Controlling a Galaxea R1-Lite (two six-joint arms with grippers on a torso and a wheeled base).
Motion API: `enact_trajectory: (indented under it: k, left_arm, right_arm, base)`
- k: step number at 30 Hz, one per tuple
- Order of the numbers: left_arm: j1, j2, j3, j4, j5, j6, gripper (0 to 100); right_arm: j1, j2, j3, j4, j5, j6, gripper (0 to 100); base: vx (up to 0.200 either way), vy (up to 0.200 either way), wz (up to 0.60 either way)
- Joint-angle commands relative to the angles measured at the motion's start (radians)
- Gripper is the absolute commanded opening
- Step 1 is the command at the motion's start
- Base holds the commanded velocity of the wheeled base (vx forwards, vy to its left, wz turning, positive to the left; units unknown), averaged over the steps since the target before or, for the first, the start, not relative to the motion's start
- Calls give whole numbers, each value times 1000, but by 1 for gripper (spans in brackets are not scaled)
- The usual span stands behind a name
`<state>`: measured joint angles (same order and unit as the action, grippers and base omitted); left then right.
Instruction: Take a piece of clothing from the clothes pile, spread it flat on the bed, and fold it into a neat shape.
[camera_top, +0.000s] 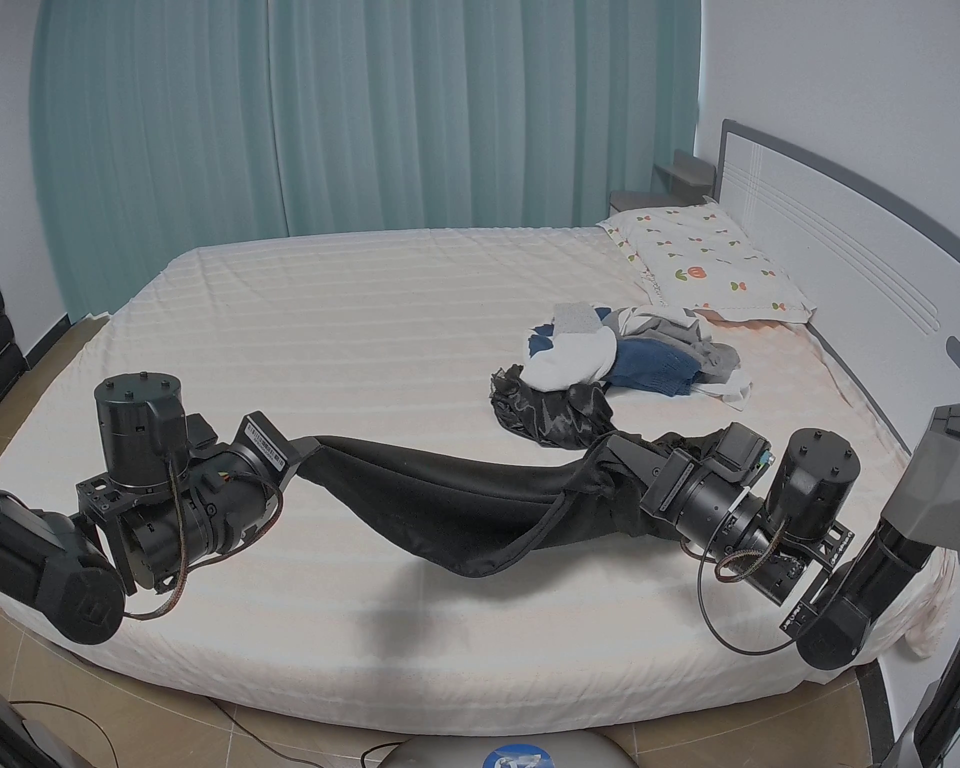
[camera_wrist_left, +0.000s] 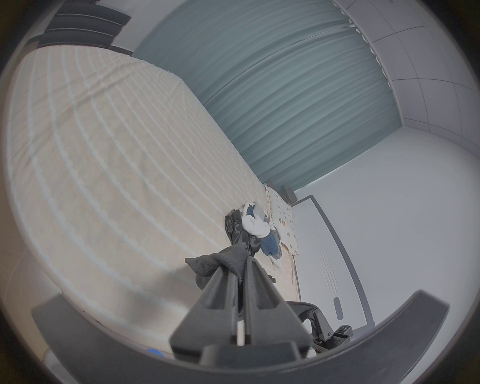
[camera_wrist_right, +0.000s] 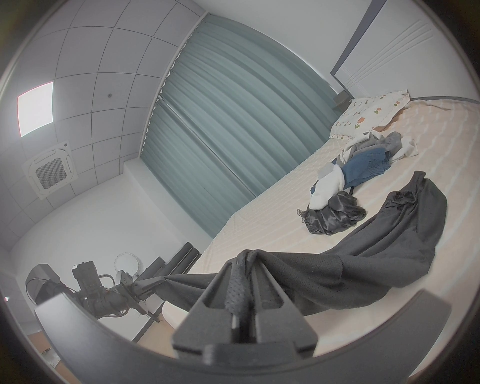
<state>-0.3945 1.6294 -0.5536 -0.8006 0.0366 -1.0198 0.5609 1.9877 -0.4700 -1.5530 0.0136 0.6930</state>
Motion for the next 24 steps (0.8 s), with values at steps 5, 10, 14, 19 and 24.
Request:
enact_trajectory:
  k: [5,10,14,19,24]
  left_arm:
    - [0,-20,1,5,0,1,0]
    - [0,-29,3,9,0,1,0]
    - [0,-36,4,9,0,1,0]
    - [0,-40,8,11,0,1,0]
    - [0,-40,9,11,0,1,0]
  right_arm:
    - [1,-6,-6,-12,0,-10,0]
    - [17,-7,-24,-12,-3,-38,0]
    - [31,-7,-24,-12,-3,-55,0]
    - [31,-16,-36,-12,-6,-66,0]
    - [48,-33,-38,-12,-17,-70,0]
  base:
    - [0,200,0]
    - [0,200,0]
    - [0,200,0]
    - [0,200,0]
    - [0,200,0]
